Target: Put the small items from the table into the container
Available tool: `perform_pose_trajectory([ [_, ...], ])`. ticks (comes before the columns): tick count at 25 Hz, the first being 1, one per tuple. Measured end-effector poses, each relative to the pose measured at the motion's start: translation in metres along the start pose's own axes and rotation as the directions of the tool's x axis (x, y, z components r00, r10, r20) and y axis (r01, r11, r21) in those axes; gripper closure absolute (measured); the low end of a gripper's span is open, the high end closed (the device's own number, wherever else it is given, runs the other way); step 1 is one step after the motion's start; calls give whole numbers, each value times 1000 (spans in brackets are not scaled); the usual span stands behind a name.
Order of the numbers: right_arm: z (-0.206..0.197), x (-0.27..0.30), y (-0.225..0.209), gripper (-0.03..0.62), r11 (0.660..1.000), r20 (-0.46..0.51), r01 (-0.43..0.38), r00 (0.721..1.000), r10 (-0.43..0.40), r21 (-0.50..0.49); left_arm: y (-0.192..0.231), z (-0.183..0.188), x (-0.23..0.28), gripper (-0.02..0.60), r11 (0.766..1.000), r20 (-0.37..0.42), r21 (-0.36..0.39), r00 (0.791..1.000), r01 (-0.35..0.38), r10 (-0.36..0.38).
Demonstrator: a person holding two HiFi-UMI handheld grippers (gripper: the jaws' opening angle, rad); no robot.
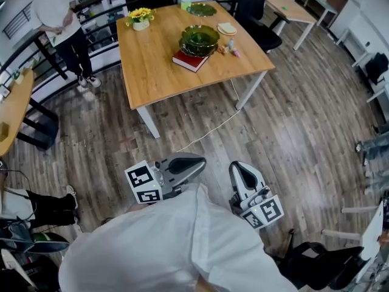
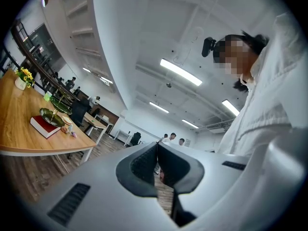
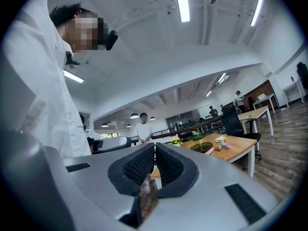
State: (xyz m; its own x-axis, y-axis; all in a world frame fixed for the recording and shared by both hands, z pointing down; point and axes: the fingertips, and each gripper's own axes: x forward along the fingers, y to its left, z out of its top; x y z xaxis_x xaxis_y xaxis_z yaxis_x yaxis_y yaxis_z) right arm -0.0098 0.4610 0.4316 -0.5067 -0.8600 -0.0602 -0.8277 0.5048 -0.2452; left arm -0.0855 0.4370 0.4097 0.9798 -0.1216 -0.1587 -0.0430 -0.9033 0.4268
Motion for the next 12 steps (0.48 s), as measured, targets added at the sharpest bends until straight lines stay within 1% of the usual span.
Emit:
perform_pose_trajectory([
  [7, 0, 68, -41, 577, 1000, -7, 1, 1000, -1, -5, 72, 27, 5, 574, 1000, 13, 0, 1000, -10, 10],
  [12, 11, 124, -64, 577, 1000, -14, 0, 1000, 0, 2, 123, 64, 8, 574, 1000, 15, -3, 1000, -5, 5],
])
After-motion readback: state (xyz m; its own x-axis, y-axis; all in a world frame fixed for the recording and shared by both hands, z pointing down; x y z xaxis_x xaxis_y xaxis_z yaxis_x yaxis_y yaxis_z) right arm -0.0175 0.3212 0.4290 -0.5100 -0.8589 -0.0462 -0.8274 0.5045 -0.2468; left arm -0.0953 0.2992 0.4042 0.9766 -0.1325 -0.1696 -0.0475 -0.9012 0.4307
